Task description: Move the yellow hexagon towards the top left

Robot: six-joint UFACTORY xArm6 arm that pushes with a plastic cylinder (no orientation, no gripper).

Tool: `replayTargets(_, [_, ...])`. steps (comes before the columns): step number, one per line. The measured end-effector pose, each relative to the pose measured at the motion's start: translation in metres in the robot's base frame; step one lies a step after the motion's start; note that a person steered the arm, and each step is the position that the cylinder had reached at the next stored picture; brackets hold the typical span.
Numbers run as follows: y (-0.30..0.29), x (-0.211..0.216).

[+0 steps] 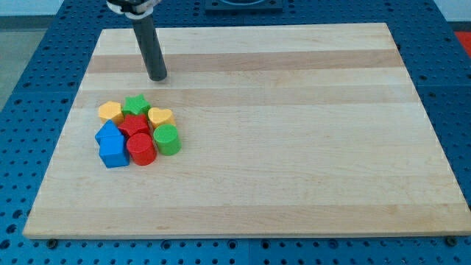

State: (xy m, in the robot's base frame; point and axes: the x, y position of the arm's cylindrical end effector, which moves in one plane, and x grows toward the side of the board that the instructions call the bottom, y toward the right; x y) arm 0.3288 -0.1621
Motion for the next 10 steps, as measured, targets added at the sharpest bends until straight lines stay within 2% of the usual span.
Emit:
replayTargets(1, [-0.006,0.000])
replayTargets(2, [-0.089,0.000])
replayTargets(5, [-0.133,0.000])
replayTargets(6, [-0.109,0.072])
replayTargets(7, [-0.109,0.072])
replayTargets(8, [-0.106,0.122])
replayTargets(10, [-0.090,0.136])
